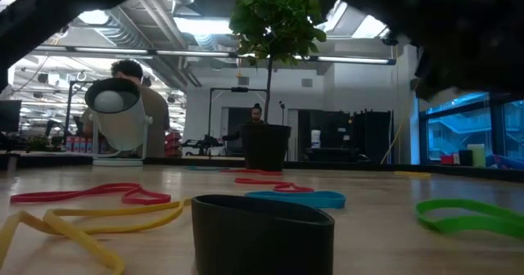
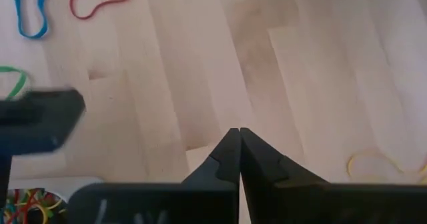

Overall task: Pick and place rubber bands into bin
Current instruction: Put the yellow rubber band into the gray bin

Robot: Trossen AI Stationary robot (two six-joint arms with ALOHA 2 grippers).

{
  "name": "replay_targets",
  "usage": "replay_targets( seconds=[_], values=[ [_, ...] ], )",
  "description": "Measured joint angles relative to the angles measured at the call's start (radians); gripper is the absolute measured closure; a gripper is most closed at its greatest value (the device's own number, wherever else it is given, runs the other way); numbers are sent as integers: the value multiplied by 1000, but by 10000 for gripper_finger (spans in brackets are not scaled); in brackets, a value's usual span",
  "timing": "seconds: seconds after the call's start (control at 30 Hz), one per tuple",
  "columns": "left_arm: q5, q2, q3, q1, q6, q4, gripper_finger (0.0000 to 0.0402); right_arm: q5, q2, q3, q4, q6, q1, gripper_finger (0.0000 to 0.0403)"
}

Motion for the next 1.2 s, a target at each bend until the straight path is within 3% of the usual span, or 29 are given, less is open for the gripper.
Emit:
replay_targets(
  seconds=[0.2,0.4,0.53,0.77,0.97,1.2],
  values=[
    [-116,-127,3,-2,-21,-191,281,1,0,-4,-34,80,0,393],
    [-179,-243,-115,-29,30,-327,375,10,1,-7,-27,203,0,393],
    [-187,-363,-333,-39,-3,-261,396,82,1,-7,-24,355,0,392],
    [-212,-709,-879,-42,-80,119,400,120,10,-7,-23,457,-88,340],
    [-228,-1044,-1250,-42,-119,240,400,120,93,-7,-20,473,-318,255],
    [-238,-1411,-1488,-42,-91,234,400,88,244,-8,8,446,-641,194]
  ],
)
